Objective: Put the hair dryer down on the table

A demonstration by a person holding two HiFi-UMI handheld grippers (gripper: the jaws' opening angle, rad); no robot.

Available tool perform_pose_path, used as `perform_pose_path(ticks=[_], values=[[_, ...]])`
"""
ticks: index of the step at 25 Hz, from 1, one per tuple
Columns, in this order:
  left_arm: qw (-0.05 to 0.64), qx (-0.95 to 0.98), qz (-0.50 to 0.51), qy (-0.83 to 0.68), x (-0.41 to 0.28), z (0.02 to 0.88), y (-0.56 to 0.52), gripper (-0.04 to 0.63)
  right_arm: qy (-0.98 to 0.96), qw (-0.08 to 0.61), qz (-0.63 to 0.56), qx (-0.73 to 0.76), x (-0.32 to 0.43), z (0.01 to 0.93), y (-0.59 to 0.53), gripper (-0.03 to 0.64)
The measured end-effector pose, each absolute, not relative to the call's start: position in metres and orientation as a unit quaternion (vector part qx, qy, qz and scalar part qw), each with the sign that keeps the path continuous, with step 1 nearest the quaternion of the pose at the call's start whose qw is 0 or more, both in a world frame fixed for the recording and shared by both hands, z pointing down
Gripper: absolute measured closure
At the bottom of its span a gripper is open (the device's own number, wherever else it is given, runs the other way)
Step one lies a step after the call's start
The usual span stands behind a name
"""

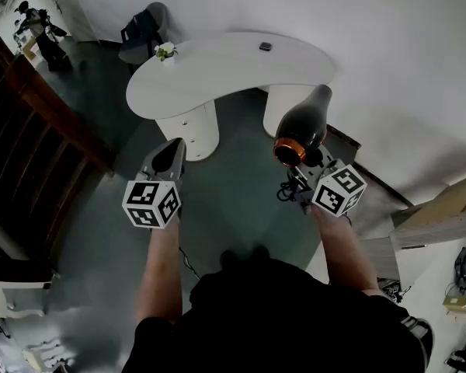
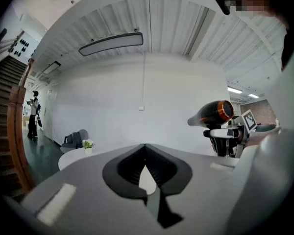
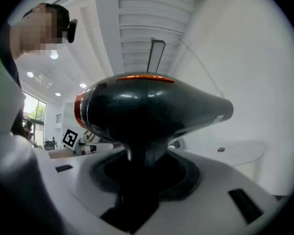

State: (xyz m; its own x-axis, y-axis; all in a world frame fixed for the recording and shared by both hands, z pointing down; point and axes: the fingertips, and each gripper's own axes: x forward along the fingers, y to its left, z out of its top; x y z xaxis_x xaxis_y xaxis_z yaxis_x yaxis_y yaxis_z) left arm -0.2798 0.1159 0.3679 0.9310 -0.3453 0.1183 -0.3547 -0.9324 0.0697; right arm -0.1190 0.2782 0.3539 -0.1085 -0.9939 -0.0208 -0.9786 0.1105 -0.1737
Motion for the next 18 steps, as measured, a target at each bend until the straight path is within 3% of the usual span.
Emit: perform_pose_path(ticks=[18], values=[[0.052,0.98,0.053,-0.184,-0.258,0.366,0.168,0.586,0.725,0.099,-0.047,-0.68,-0.064,0.338,0.36,0.454]])
